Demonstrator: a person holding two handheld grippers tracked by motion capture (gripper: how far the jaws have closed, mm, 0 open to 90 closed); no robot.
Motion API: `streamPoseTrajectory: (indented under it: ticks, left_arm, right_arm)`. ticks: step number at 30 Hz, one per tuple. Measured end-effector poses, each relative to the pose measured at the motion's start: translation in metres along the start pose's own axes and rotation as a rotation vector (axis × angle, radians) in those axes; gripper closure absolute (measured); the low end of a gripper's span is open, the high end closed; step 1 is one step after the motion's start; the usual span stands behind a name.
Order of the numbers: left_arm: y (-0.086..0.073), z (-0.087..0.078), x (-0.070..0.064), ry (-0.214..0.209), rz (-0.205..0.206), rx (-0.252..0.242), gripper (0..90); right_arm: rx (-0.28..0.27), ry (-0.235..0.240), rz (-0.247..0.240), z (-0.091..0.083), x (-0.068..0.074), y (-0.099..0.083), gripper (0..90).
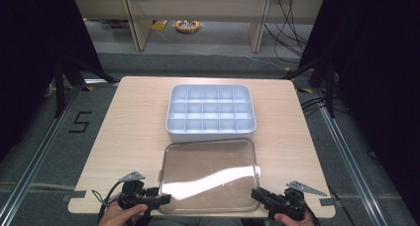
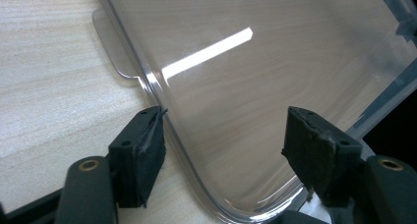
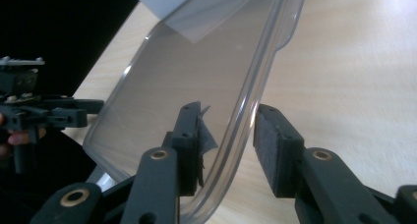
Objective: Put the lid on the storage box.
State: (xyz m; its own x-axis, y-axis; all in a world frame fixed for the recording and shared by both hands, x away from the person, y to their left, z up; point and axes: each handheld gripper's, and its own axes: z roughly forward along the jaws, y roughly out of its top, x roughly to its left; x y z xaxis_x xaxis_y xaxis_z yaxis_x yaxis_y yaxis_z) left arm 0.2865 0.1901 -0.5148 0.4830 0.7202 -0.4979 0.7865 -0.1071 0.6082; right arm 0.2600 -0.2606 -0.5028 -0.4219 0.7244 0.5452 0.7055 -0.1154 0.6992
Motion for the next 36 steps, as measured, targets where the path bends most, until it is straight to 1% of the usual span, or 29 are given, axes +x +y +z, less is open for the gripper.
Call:
streamPoseTrajectory:
  ticks: [1, 2, 3, 5, 6, 8, 10, 12, 13, 14, 15, 17, 18, 20, 21, 22, 23, 24, 25, 26, 27, 28, 29, 30, 31, 33, 34, 35, 36]
  left_arm:
    - [0.0, 0.0, 0.001, -0.005, -0.007, 0.001, 29.4]
    - [0.0, 0.0, 0.001, -0.005, -0.007, 0.001, 27.7]
    - [0.001, -0.001, 0.001, 0.001, 0.0, 0.004, 26.6]
    - [0.002, 0.0, 0.0, 0.016, 0.0, -0.004, 25.7]
    - [0.003, 0.001, 0.0, 0.033, 0.006, -0.004, 23.5]
    - [0.003, 0.001, 0.0, 0.037, 0.007, -0.006, 23.3]
    - [0.003, 0.001, 0.0, 0.036, 0.009, -0.01, 22.1]
    - [0.004, 0.001, 0.001, 0.038, -0.001, -0.01, 21.4]
    - [0.004, 0.001, 0.002, 0.037, -0.01, -0.016, 21.3]
    - [0.004, 0.001, 0.002, 0.038, -0.01, -0.016, 21.3]
    - [0.005, 0.001, 0.002, 0.041, -0.009, -0.016, 21.2]
    - [0.005, 0.002, 0.003, 0.034, -0.01, -0.018, 21.3]
    - [0.006, 0.002, 0.003, 0.033, -0.019, -0.022, 20.8]
    - [0.005, 0.002, 0.003, 0.031, -0.014, -0.02, 20.8]
    - [0.005, 0.001, 0.004, 0.05, -0.003, -0.03, 26.5]
    - [0.004, 0.0, 0.005, 0.062, 0.002, -0.033, 33.1]
    - [0.004, 0.0, 0.005, 0.062, 0.002, -0.033, 39.8]
    - [0.004, 0.0, 0.008, 0.048, -0.02, -0.041, 43.4]
    - [0.004, 0.0, 0.009, 0.042, -0.025, -0.047, 46.5]
    - [0.005, 0.0, 0.009, 0.042, -0.023, -0.058, 48.8]
    - [0.005, 0.0, 0.009, 0.042, -0.023, -0.058, 50.8]
    - [0.005, -0.002, 0.007, 0.044, -0.008, -0.08, 53.1]
    - [0.005, -0.003, 0.006, 0.041, 0.002, -0.091, 55.3]
    - [0.005, -0.005, 0.006, 0.04, 0.003, -0.107, 57.3]
    - [0.006, -0.007, 0.006, 0.035, 0.005, -0.12, 59.3]
    - [0.006, -0.008, 0.005, 0.035, 0.006, -0.133, 61.4]
    - [0.007, -0.009, 0.005, 0.033, 0.012, -0.144, 61.4]
    - [0.008, -0.011, 0.003, 0.039, 0.01, -0.161, 62.6]
    - [0.008, -0.011, 0.003, 0.039, 0.01, -0.161, 63.1]
  right_arm:
    - [0.009, 0.011, 0.039, -0.002, 0.007, 0.001, 64.7]
    - [0.009, 0.011, 0.039, -0.002, 0.007, 0.001, 64.7]
    - [-0.007, 0.022, -0.017, -0.003, 0.008, 0.002, 64.7]
    - [-0.006, 0.022, -0.021, -0.003, 0.01, 0.002, 64.7]
    - [-0.014, 0.034, -0.056, -0.003, 0.011, 0.003, 64.6]
    - [-0.011, 0.046, -0.06, -0.003, 0.012, 0.003, 64.5]
    - [-0.023, 0.051, -0.097, -0.006, 0.016, 0.005, 64.5]
    - [-0.03, 0.063, -0.113, -0.009, 0.019, 0.006, 64.5]
    - [-0.052, 0.077, -0.148, -0.008, 0.019, 0.006, 64.6]
    - [-0.048, 0.078, -0.15, -0.01, 0.02, 0.007, 64.6]
    - [-0.065, 0.068, -0.181, -0.008, 0.02, 0.006, 64.6]
    - [-0.048, 0.071, -0.178, -0.01, 0.02, 0.006, 65.1]
    - [-0.043, 0.075, -0.195, -0.009, 0.021, 0.005, 65.1]
    - [-0.046, 0.074, -0.202, -0.008, 0.021, 0.005, 65.2]
    - [-0.026, 0.075, -0.158, -0.009, 0.025, 0.004, 65.2]
    - [-0.041, 0.059, -0.184, -0.008, 0.022, 0.005, 65.3]
    - [-0.039, 0.047, -0.189, -0.009, 0.02, 0.006, 65.2]
    - [-0.044, 0.06, -0.172, -0.008, 0.019, 0.005, 65.2]
    - [-0.041, 0.061, -0.149, -0.008, 0.018, 0.005, 65.2]
    - [-0.045, 0.049, -0.155, -0.008, 0.015, 0.006, 65.2]
    - [-0.028, 0.036, -0.144, -0.008, 0.014, 0.006, 65.1]
    - [-0.02, 0.007, -0.151, -0.008, 0.012, 0.005, 65.0]
    - [0.002, -0.006, -0.114, -0.008, 0.014, 0.004, 65.0]
    - [-0.007, -0.018, -0.15, -0.007, 0.012, 0.005, 65.1]
    - [0.004, -0.055, -0.162, -0.007, 0.011, 0.005, 65.2]
    - [0.006, -0.046, -0.171, -0.005, 0.011, 0.005, 65.2]
    - [0.007, -0.055, -0.157, -0.004, 0.011, 0.004, 65.2]
    - [0.031, -0.065, -0.149, -0.003, 0.012, 0.004, 65.2]
    - [0.031, -0.065, -0.149, -0.003, 0.012, 0.004, 65.2]
